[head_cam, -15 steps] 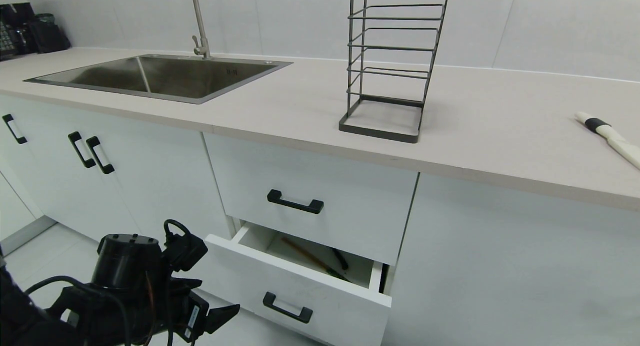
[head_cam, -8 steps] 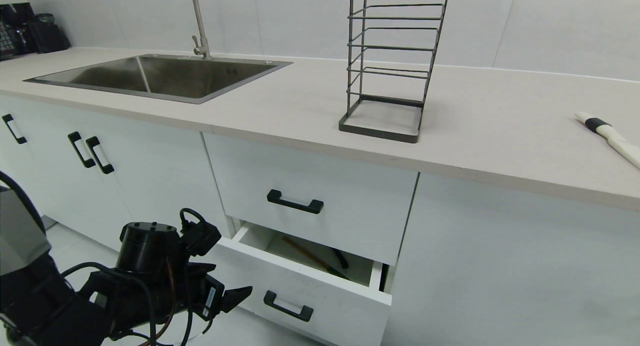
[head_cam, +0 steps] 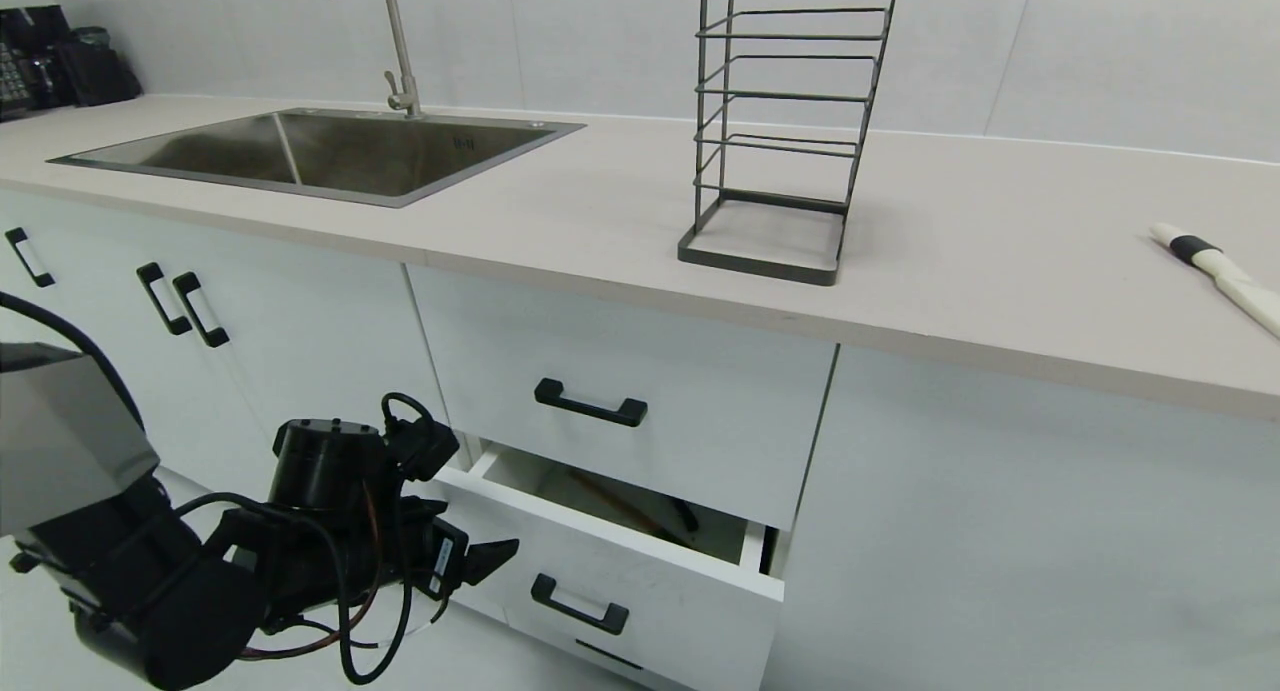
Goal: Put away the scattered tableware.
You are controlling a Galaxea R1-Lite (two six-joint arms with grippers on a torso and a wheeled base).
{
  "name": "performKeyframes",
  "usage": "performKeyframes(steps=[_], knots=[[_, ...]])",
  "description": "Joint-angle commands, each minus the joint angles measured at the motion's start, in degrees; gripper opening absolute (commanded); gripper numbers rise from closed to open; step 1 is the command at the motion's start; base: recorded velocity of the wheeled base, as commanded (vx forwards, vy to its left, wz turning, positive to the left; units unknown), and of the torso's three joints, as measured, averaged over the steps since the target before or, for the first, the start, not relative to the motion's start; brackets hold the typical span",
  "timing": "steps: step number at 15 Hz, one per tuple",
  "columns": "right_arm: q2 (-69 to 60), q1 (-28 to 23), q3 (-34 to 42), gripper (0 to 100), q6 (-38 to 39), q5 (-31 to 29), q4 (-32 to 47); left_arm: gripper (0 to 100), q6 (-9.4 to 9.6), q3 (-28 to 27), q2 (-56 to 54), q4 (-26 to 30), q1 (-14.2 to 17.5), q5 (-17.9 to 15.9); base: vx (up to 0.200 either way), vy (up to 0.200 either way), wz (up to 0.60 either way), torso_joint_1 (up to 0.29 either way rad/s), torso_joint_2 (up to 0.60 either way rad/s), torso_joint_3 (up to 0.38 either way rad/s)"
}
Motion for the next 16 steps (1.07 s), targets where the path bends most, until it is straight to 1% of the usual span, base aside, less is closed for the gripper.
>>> performKeyframes(steps=[1, 4, 5, 8, 10, 16], knots=[[0.1, 0.0, 0.0, 100, 0.1, 0.0, 0.0, 100, -0.18, -1.3, 1.3, -0.2, 0.0, 0.0, 0.000, 0.000, 0.00, 0.000, 0.00, 0.000], [0.1, 0.0, 0.0, 100, 0.0, -0.1, 0.0, 100, -0.27, -2.9, 2.6, -1.6, 0.1, 0.0, 0.000, 0.000, 0.00, 0.000, 0.00, 0.000], [0.1, 0.0, 0.0, 100, 0.0, -0.1, 0.0, 100, -0.62, -3.8, 3.2, -2.5, 0.4, 0.0, 0.000, 0.000, 0.00, 0.000, 0.00, 0.000], [0.1, 0.0, 0.0, 100, 0.1, 0.0, 0.0, 100, -1.68, -5.3, 3.6, -2.8, 0.4, 0.3, 0.000, 0.000, 0.00, 0.000, 0.00, 0.000], [0.1, 0.0, 0.0, 100, 0.0, 0.0, 0.0, 100, -1.68, -5.9, 4.5, -2.9, 0.4, 0.3, 0.000, 0.000, 0.00, 0.000, 0.00, 0.000], [0.1, 0.0, 0.0, 100, 0.0, -0.1, 0.0, 100, -1.77, -10.7, 7.3, -3.1, 0.4, 0.3, 0.000, 0.000, 0.00, 0.000, 0.00, 0.000]])
